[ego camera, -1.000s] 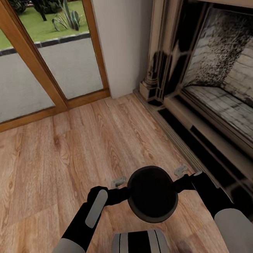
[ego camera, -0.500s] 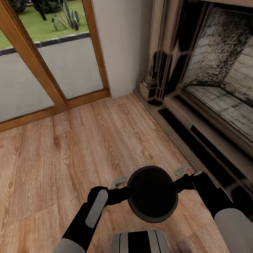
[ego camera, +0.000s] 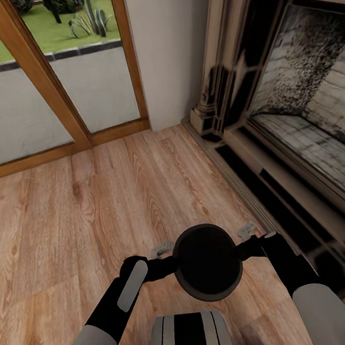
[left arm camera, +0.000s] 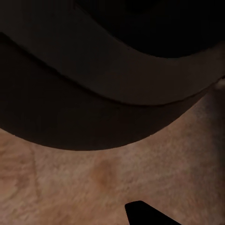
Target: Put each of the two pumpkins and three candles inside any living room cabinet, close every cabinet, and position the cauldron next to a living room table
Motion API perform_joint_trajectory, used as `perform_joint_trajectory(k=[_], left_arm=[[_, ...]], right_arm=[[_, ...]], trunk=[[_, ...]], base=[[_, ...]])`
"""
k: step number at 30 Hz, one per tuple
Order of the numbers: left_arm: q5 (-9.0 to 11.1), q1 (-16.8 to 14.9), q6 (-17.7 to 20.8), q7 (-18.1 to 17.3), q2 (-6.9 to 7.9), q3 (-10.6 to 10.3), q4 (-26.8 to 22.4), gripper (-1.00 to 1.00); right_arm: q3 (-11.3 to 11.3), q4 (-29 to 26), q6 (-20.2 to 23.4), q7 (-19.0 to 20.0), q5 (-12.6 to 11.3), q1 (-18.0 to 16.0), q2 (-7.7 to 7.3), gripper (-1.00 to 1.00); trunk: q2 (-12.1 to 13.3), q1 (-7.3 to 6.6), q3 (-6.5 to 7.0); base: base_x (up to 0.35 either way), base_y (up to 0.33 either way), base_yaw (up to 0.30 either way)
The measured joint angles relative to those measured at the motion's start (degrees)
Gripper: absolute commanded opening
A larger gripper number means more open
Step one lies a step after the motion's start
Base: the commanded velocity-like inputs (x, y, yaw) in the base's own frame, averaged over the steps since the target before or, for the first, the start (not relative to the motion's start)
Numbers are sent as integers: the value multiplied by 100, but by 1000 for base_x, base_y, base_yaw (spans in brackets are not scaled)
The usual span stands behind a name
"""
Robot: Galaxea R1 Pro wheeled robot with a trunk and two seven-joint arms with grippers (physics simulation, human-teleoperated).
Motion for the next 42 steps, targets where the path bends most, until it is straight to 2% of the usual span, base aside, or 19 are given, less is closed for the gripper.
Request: perform_joint_trajectory(k=[3, 11, 22, 27, 42], left_arm=[[3, 0, -68, 0, 0, 0, 65, 100], [6, 0, -109, 0, 0, 0, 92, 100], [9, 0, -117, -8, 0, 2, 94, 100], [9, 0, -117, -8, 0, 6, 94, 100], [9, 0, -117, -86, 0, 9, 93, 100]], right_arm=[[0, 0, -1, -1, 1, 0, 1, -100], [0, -116, -2, 30, 8, 0, 1, -100], [3, -107, -1, 14, -6, 0, 1, -100], [-1, -180, -2, 37, 4, 0, 1, -100], [0, -183, -4, 42, 6, 0, 0, -100]], trunk=[[0, -1, -1], [-11, -95, -177], [-11, -100, -178], [-17, -158, -288], [-17, -157, -289]], base=[[0, 0, 0], [0, 0, 0], [0, 0, 0], [0, 0, 0], [0, 0, 0]])
